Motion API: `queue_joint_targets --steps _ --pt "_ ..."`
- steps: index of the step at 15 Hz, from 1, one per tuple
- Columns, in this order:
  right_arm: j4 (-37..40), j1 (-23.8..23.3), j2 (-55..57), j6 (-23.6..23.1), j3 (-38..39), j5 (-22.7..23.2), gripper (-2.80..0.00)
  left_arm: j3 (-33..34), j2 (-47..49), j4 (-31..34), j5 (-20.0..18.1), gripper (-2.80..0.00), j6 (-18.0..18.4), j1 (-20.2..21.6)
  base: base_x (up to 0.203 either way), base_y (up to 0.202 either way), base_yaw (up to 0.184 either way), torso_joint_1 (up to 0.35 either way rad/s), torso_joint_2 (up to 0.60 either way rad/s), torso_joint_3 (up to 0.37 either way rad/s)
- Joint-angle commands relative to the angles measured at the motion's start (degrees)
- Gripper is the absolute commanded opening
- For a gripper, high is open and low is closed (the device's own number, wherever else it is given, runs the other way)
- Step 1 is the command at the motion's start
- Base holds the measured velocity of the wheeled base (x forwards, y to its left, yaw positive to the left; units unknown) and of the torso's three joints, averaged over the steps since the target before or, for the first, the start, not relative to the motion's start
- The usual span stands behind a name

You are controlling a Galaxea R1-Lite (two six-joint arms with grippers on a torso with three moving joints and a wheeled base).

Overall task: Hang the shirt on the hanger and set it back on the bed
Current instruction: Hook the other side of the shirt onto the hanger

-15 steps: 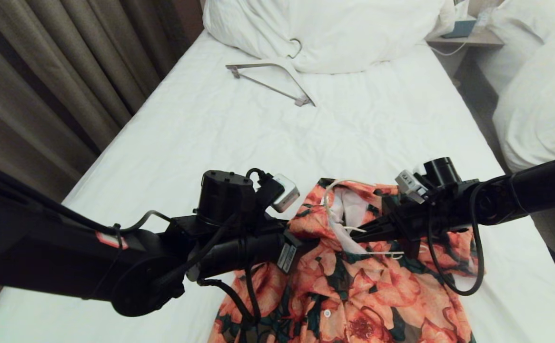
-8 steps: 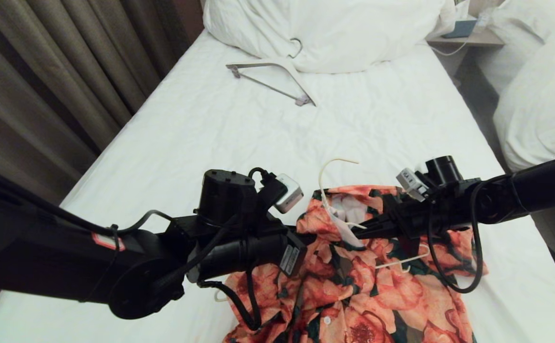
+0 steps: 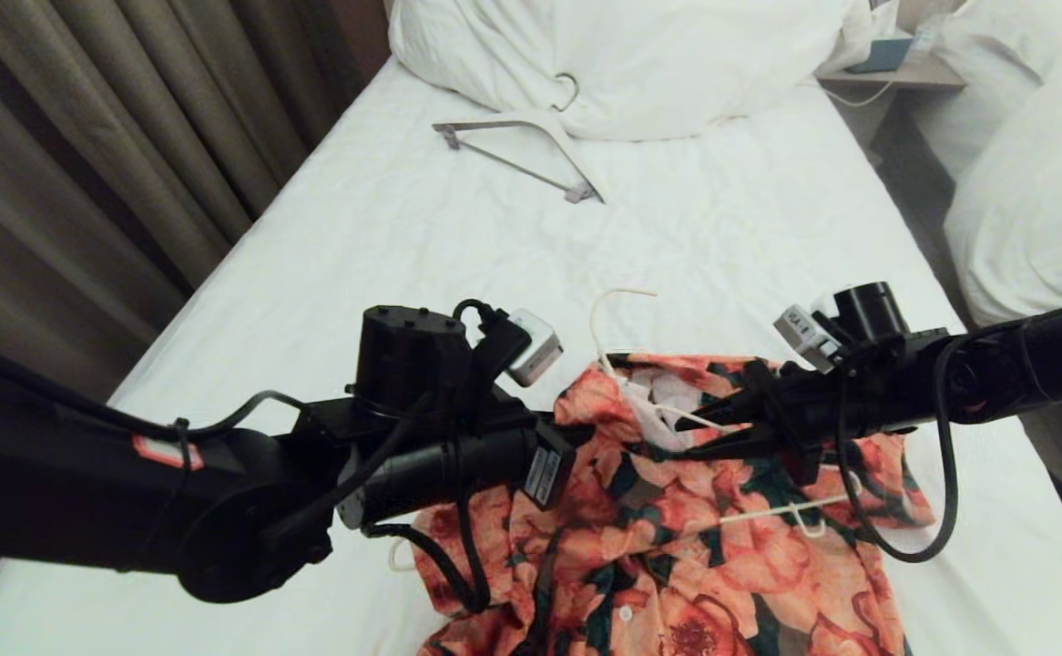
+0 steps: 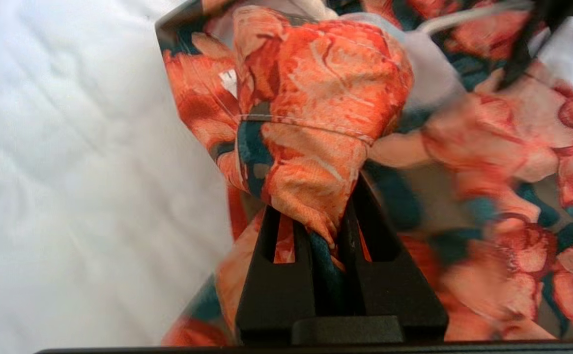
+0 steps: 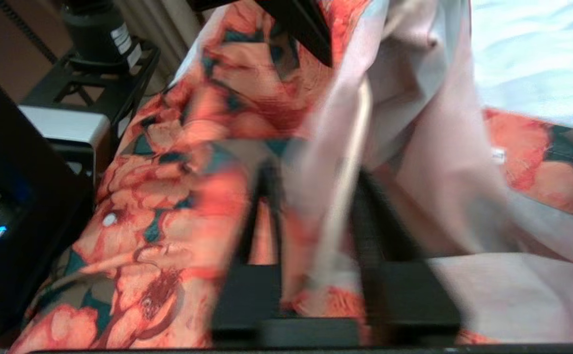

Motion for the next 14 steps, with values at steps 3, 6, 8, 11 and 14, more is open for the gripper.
queue_joint_targets --steps 3,6,8,11,14 --pt "5.59 -0.48 -6.59 4.26 0.72 0.28 0.0 0.09 -3.55 -0.09 -0.27 -2.8 -0.32 -0.1 0.0 0.0 0.0 0.0 0.0 0.0" --pt "8.55 -3.55 -15.17 19.42 0.34 0.21 0.0 -0.35 -5.5 -0.09 -0.27 -2.8 -3.19 -0.35 0.0 0.0 0.0 0.0 0.0 0.0" --pt "8.81 -8.08 -19.23 33.41 -1.04 0.2 0.0 -0.35 -7.12 -0.03 -0.26 -2.8 -4.7 -0.35 0.0 0.0 0.0 0.0 0.0 0.0" --pt "8.92 -14.74 -21.71 51.51 -4.84 -0.08 0.0 -0.54 -9.41 0.02 1.54 -2.8 -4.9 -0.56 0.0 0.0 0.0 0.0 0.0 0.0" --pt "8.85 -14.14 -23.77 56.27 -5.04 -3.74 0.0 -1.41 -10.11 0.05 6.14 -2.8 -4.88 -2.0 0.0 0.0 0.0 0.0 0.0 0.0"
